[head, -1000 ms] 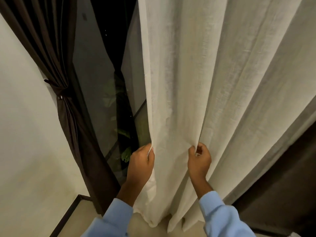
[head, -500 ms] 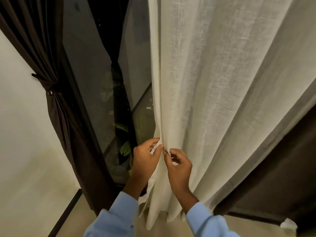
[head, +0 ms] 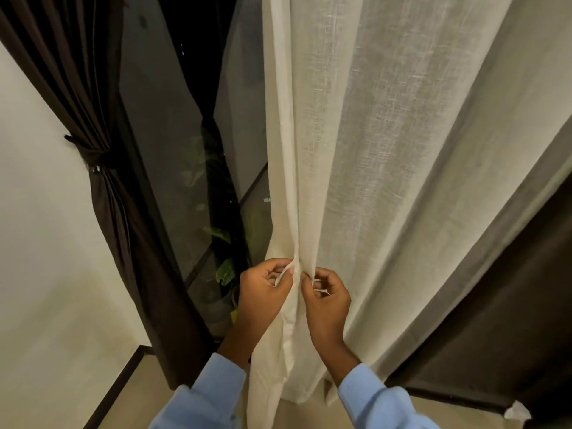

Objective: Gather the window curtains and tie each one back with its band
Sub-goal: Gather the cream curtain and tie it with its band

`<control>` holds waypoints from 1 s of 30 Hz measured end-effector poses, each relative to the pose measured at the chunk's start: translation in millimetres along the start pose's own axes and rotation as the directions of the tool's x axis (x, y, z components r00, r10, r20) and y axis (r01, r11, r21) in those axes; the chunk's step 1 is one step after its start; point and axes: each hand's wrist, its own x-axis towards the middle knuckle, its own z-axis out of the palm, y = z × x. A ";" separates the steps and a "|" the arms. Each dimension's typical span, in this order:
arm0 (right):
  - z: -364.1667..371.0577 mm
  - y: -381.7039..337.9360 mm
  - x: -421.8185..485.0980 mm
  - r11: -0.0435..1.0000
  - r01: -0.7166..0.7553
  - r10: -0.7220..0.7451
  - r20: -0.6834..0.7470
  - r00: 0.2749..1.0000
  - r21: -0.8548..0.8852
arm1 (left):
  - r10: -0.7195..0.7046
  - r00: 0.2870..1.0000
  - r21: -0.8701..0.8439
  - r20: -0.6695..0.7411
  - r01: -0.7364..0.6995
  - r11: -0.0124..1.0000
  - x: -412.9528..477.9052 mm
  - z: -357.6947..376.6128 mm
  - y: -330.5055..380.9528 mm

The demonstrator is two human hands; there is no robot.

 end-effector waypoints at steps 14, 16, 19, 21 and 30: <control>11.0 -0.9 3.3 0.998 -0.062 0.062 -0.090 0.994 0.000 | 0.186 0.961 0.308 -0.203 -0.117 0.944 -6.1 -11.2 0.0; 7.5 -0.6 13.4 0.991 -0.121 0.130 -0.163 0.978 0.062 | 0.172 0.960 0.314 -0.223 -0.096 0.945 -8.0 -14.6 -0.7; 13.3 -1.3 8.2 0.994 -0.086 0.095 -0.134 0.986 0.073 | 0.173 0.967 0.305 -0.188 -0.110 0.946 -9.3 -17.7 -1.4; 22.6 -1.8 -7.2 0.997 -0.023 0.024 -0.015 1.000 0.068 | 0.161 0.976 0.271 -0.148 -0.117 0.955 -9.3 -17.1 -1.4; 30.5 3.7 -22.3 0.993 0.103 -0.111 0.200 0.974 0.052 | 0.131 0.984 0.217 -0.122 -0.102 0.971 -5.6 -18.7 -6.0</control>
